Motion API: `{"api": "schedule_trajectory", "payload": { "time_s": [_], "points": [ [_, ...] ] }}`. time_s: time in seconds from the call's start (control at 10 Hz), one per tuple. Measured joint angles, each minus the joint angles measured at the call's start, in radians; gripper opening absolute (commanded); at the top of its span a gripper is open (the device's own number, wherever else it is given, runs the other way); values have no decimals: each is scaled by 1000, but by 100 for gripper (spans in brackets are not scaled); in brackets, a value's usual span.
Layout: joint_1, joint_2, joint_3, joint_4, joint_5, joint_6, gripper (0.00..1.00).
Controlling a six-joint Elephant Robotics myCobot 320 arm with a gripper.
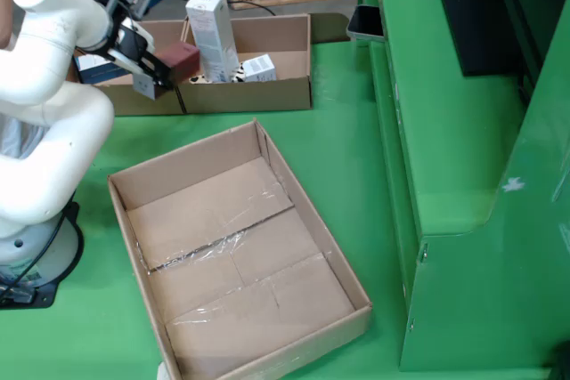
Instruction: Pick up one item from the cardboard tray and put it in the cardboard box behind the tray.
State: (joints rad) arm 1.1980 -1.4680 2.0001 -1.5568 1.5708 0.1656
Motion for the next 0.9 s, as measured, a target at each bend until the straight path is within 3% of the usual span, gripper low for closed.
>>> {"api": "schedule_trajectory", "payload": {
  "time_s": [0.9],
  "points": [
    [267, -40, 28, -23, -11, -11, 0]
  ]
}}
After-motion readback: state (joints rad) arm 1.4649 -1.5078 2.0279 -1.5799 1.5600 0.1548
